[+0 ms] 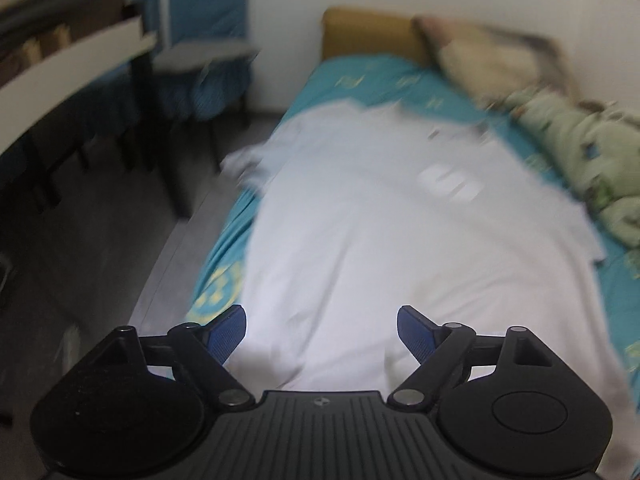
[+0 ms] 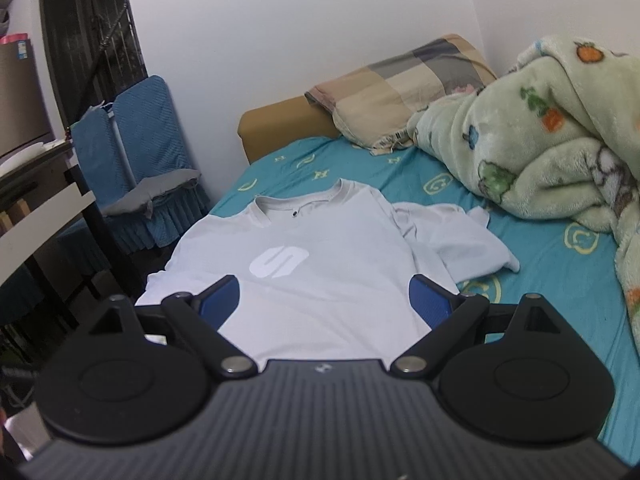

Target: Fold clothes

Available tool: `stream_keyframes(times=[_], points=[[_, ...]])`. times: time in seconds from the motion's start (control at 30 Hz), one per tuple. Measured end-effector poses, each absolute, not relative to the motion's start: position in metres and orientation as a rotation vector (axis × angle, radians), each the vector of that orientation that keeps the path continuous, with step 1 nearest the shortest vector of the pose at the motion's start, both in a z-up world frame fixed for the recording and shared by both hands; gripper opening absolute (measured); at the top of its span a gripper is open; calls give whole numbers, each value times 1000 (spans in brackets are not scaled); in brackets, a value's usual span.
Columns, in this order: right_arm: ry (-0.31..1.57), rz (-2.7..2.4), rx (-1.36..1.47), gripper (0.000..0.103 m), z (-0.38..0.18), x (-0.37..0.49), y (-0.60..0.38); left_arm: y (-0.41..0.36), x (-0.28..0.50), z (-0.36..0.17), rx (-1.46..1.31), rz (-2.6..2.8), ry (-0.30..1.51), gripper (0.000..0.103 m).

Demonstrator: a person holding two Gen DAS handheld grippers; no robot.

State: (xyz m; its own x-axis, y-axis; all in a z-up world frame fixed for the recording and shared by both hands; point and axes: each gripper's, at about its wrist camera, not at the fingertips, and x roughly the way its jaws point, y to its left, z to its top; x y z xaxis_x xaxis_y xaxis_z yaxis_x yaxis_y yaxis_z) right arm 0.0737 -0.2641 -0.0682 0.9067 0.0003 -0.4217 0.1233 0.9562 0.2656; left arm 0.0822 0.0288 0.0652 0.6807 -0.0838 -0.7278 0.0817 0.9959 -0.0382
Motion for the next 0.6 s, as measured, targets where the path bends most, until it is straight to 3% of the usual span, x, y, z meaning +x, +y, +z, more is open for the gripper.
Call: stream_keyframes(times=[0.13, 0.27, 0.43, 0.47, 0.5, 0.53, 0.6], points=[[383, -71, 253, 93, -65, 68, -261, -3, 68, 80, -24, -165, 696, 98], [352, -76, 215, 93, -65, 67, -256, -24, 58, 69, -11, -216, 586, 102], [340, -75, 209, 92, -66, 67, -253, -26, 67, -8, -22, -253, 530, 102], [337, -69, 213, 89, -67, 67, -252, -26, 72, -21, -21, -257, 535, 102], [337, -65, 217, 74, -67, 68, -252, -24, 71, -26, -21, -264, 540, 102], [338, -67, 217, 69, -66, 69, -252, -23, 70, -31, -21, -270, 545, 102], [344, -74, 212, 67, -67, 72, -251, -22, 71, -37, -15, -284, 549, 102]])
